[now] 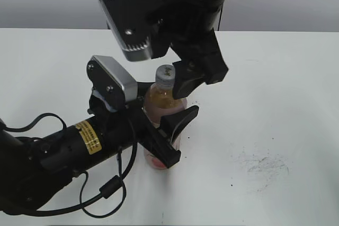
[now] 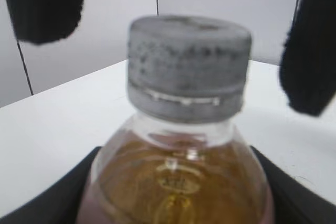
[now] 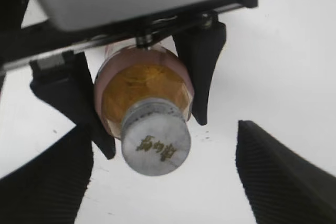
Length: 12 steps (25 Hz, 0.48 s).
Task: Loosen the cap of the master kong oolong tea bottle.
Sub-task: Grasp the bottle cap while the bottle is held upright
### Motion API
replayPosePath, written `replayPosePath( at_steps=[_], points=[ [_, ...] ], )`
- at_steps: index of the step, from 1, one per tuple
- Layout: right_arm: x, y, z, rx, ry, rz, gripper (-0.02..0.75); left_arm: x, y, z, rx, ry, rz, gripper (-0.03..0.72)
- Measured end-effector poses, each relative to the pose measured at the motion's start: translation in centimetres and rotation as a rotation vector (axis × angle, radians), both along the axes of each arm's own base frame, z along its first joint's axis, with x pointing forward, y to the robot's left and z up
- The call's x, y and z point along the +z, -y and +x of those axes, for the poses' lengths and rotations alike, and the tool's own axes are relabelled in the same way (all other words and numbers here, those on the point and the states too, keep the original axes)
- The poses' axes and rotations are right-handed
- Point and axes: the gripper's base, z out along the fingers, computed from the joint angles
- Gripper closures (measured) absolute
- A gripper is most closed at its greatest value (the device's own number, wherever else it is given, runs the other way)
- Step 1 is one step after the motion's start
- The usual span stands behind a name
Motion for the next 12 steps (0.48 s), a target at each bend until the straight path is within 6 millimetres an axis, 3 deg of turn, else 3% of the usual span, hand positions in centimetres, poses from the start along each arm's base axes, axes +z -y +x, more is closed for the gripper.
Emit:
replayPosePath(
  at_steps=[3,8,12],
  points=[
    [0.0,0.0,0.0,-0.301,-0.077,0.044,0.099,0.0,0.0,0.0,0.0,0.0,0.0,0.241],
    [0.0,0.01,0.01,-0.78,-0.198,0.113,0.223,0.0,0.0,0.0,0.0,0.0,0.0,0.241],
    [0.0,0.01,0.01,-1.075,-0.273,0.156,0.253,0.0,0.0,0.0,0.0,0.0,0.0,0.241]
  ],
)
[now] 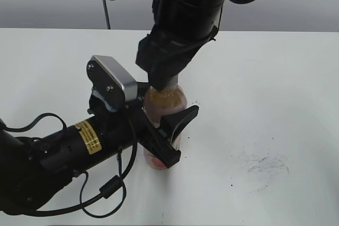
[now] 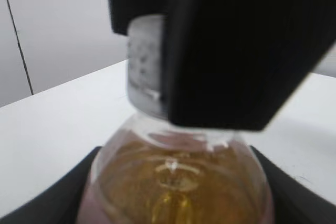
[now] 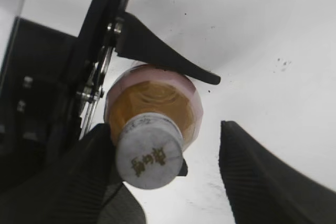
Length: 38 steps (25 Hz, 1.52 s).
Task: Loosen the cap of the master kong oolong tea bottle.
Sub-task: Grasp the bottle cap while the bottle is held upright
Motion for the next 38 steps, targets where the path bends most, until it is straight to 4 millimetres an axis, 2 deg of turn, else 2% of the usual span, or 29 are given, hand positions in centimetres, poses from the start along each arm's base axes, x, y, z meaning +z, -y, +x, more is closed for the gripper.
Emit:
replayPosePath(
  at_steps=[6,11,14,16,18,25,38],
  points=[
    [0.0,0.0,0.0,-0.316,-0.08,0.046,0.257,0.0,-0.01,0.02,0.003,-0.001,-0.001,0.241],
    [0.03,-0.22,-0.22,-0.411,-0.134,0.08,0.282,0.0,-0.02,0.03,0.004,-0.002,-0.002,0.241],
    [0.05,-0.33,-0.32,-0.419,-0.151,0.091,0.363,0.0,-0.03,0.04,0.005,-0.002,-0.002,0.241],
    [0.04,-0.25,-0.26,-0.394,-0.138,0.082,0.46,0.0,-0.04,0.05,0.007,-0.004,-0.003,0.241],
    [0.03,-0.24,-0.25,-0.347,-0.124,0.075,0.465,0.0,-0.04,0.05,0.007,-0.004,-0.003,0.241],
    [0.03,-0.24,-0.25,-0.01,-0.033,0.031,0.465,-0.01,-0.06,0.04,0.008,-0.005,-0.003,0.241],
    [0.03,-0.21,-0.23,0.997,0.24,-0.108,0.465,-0.01,-0.06,0.02,0.006,-0.003,-0.003,0.241]
  ],
)
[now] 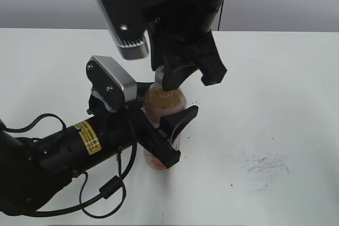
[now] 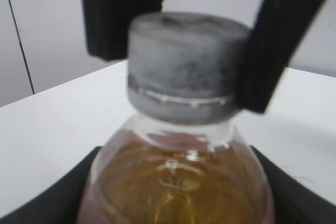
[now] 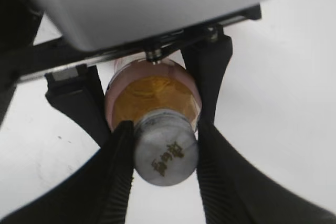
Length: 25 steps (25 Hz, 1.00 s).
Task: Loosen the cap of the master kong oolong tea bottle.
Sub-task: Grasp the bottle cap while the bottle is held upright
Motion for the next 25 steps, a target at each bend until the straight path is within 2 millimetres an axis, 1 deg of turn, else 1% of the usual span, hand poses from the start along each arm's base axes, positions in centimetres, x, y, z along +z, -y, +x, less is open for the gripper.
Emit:
replayPosePath(
  at_steps=[9,11,13,16,19,22,25],
  points=[
    [0.06,0.09,0.02,0.738,0.211,-0.095,0.465,0.0,0.0,-0.01,-0.001,0.002,0.001,0.241],
    [0.06,0.12,0.05,0.86,0.247,-0.114,0.465,0.0,0.0,-0.01,-0.001,0.002,0.001,0.241],
    [0.06,0.11,0.07,0.938,0.271,-0.124,0.465,-0.01,0.0,0.0,0.0,0.001,0.002,0.241],
    [0.06,0.13,0.09,0.947,0.274,-0.129,0.465,-0.01,0.0,0.0,0.0,0.001,0.002,0.241],
    [0.06,0.12,0.09,0.862,0.253,-0.121,0.465,0.0,0.02,0.02,0.0,0.001,0.002,0.241],
    [0.05,0.11,0.07,0.712,0.212,-0.104,0.456,-0.01,0.01,0.02,0.0,0.001,0.003,0.241],
    [0.05,0.14,0.11,0.484,0.154,-0.079,0.385,-0.01,0.01,0.02,0.0,0.001,0.003,0.241]
  ],
)
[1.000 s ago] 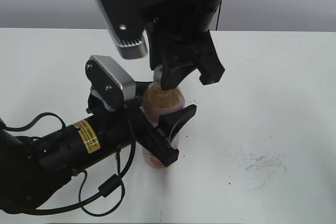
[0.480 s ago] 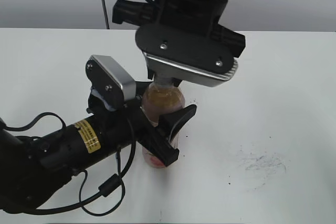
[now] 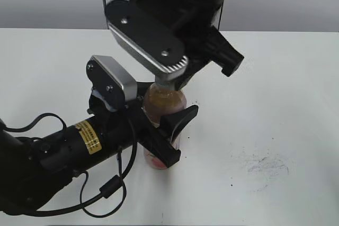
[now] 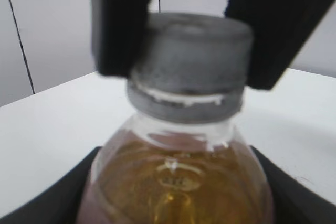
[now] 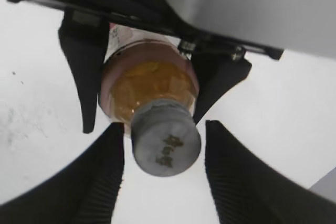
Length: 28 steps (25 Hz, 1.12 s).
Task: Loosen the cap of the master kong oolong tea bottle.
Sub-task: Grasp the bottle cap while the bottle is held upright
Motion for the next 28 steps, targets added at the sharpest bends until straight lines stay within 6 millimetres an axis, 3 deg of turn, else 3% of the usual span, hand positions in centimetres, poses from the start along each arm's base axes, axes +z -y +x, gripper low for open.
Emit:
replayPosePath(
  at_steps=[4,6,10,16,19,22,25,28],
  points=[
    [-0.01,0.1,0.1,-0.404,-0.096,0.05,0.185,0.01,0.0,0.0,0.0,0.0,-0.001,0.241],
    [-0.01,0.1,0.1,-0.662,-0.163,0.087,0.134,0.01,0.0,0.0,0.0,0.0,-0.001,0.241],
    [-0.01,0.11,0.11,-1.093,-0.274,0.15,0.184,0.01,0.0,0.0,0.0,0.0,-0.001,0.241],
    [-0.01,0.11,0.11,-1.533,-0.389,0.215,0.232,0.01,0.0,0.0,0.0,-0.001,-0.002,0.241],
    [-0.01,0.11,0.11,-1.658,-0.421,0.233,0.248,0.01,0.0,0.0,0.0,-0.001,-0.002,0.241],
    [-0.01,0.1,0.11,-1.706,-0.435,0.24,0.329,0.01,0.0,0.0,0.0,-0.001,-0.002,0.241],
    [0.0,0.01,0.01,-1.686,-0.443,0.236,0.47,0.01,0.0,0.01,0.001,-0.001,-0.002,0.241],
    [0.0,0.0,0.0,-1.589,-0.42,0.223,0.468,0.01,-0.01,0.01,0.002,-0.001,-0.002,0.241]
  ],
)
